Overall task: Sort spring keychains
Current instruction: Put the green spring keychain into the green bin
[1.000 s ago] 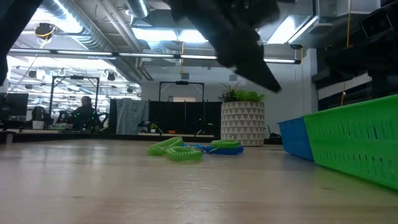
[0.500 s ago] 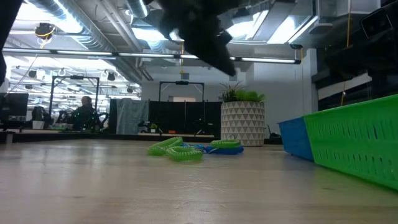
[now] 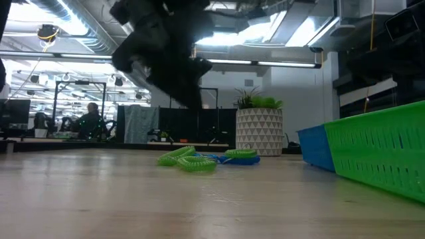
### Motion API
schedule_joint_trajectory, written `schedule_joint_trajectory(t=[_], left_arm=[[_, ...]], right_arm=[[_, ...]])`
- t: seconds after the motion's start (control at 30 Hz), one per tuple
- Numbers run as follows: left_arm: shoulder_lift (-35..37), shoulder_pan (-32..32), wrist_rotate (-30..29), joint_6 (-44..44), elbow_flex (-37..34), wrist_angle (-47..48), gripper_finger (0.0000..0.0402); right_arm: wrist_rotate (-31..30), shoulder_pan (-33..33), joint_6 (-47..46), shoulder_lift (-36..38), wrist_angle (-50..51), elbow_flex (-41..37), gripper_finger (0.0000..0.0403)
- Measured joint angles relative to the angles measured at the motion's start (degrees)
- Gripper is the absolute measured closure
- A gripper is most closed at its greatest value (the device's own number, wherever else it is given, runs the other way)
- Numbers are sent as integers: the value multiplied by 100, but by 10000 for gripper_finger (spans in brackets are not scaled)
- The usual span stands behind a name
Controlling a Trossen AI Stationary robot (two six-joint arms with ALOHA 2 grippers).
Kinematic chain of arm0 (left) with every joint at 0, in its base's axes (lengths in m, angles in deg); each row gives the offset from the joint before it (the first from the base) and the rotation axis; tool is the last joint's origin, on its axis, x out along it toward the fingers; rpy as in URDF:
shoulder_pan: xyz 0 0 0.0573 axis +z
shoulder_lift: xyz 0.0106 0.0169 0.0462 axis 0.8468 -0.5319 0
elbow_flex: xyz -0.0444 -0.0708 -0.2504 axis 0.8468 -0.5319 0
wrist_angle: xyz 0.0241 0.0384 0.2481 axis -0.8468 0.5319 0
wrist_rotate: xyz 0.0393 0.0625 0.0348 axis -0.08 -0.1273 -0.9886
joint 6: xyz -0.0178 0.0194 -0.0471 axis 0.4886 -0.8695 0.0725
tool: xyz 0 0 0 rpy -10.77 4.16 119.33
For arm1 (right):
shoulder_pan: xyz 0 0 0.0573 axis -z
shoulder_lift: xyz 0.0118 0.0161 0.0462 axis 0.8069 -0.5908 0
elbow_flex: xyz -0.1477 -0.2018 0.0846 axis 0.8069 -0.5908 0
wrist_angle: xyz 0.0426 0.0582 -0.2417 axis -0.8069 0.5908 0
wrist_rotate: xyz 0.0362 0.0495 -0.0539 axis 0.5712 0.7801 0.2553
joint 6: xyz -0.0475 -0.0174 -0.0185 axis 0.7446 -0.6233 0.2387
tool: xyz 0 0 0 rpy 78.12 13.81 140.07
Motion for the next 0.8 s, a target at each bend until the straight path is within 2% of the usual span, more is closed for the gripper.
schedule_joint_trajectory(t=[0.2,0.57,0.8], left_arm=[[0,-9,-1,235,-341,23,328],[-35,-4,-329,1446,-342,-15,322],[-109,-4,-351,1551,-344,36,300]], right_arm=[[0,0,-1,0,0,1,267],[0,1,-2,0,0,2,267],[0,0,-1,0,0,1,267]])
